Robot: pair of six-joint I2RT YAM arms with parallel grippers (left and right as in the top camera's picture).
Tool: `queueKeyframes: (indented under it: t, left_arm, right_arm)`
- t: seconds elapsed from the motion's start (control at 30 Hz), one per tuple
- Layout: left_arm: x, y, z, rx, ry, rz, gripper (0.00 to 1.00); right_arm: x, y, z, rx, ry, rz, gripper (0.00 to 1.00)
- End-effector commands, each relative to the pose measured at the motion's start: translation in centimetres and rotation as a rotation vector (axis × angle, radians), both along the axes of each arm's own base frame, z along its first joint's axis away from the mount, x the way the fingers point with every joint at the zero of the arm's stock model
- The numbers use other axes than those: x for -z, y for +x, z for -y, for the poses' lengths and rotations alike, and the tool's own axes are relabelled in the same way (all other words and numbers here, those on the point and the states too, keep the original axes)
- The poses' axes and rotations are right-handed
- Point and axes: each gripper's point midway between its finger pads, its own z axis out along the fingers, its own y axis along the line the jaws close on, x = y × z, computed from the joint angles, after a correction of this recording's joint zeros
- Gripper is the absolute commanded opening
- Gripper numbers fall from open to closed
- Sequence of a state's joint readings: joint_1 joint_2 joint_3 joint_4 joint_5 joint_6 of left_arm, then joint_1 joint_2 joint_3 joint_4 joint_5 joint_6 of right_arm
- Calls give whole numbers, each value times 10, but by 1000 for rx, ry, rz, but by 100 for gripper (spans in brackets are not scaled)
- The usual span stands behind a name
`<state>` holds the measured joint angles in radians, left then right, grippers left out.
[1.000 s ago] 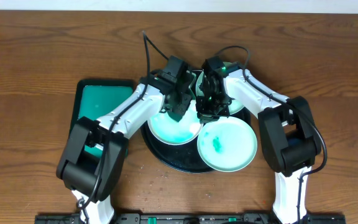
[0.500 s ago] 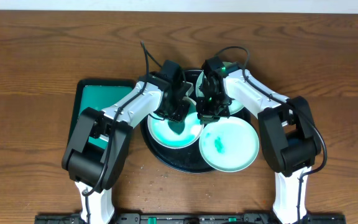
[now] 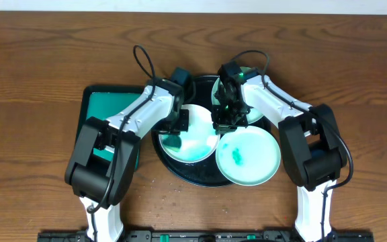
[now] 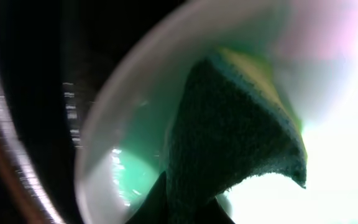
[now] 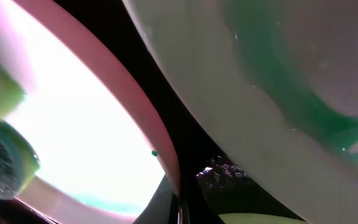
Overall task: Clean dirty plates on tray and stack at the side
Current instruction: 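Scrub the white plate with the sponge in the left gripper, then return the sponge to the water basin with the left gripper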
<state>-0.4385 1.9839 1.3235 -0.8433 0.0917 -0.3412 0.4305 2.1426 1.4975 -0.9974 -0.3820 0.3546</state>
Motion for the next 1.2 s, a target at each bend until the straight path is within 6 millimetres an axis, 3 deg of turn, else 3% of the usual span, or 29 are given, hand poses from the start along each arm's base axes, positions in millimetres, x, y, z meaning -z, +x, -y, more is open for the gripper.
queueKeyframes:
  t: [0.0, 0.1, 0.3, 0.47, 0.6, 0.7, 0.93, 1.17]
  left_arm:
    - [3, 20, -58, -64, 280, 82, 7]
    - [-13, 38, -58, -50, 312, 149, 7]
    - [-52, 70, -38, -33, 255, 275, 7]
    - [-84, 76, -28, -28, 229, 327, 7]
    - [-101, 62, -44, -100, 258, 303, 7]
    - [-111, 50, -77, -213, 358, 283, 7]
    - [-104, 32, -129, -357, 380, 151, 7]
    - [-61, 16, -159, -427, 291, 41, 7]
  right_arm:
    - [13, -6, 10, -18, -61, -13, 1]
    - [13, -6, 11, -19, -62, -13, 1]
    - [13, -5, 11, -19, -62, -12, 1]
    - [13, -5, 11, -20, -62, -12, 1]
    - [13, -5, 10, -23, -60, -11, 1]
    - [13, -6, 11, -27, -60, -12, 1]
    - [13, -7, 11, -39, -60, -13, 1]
    - [13, -7, 11, -52, -56, -10, 1]
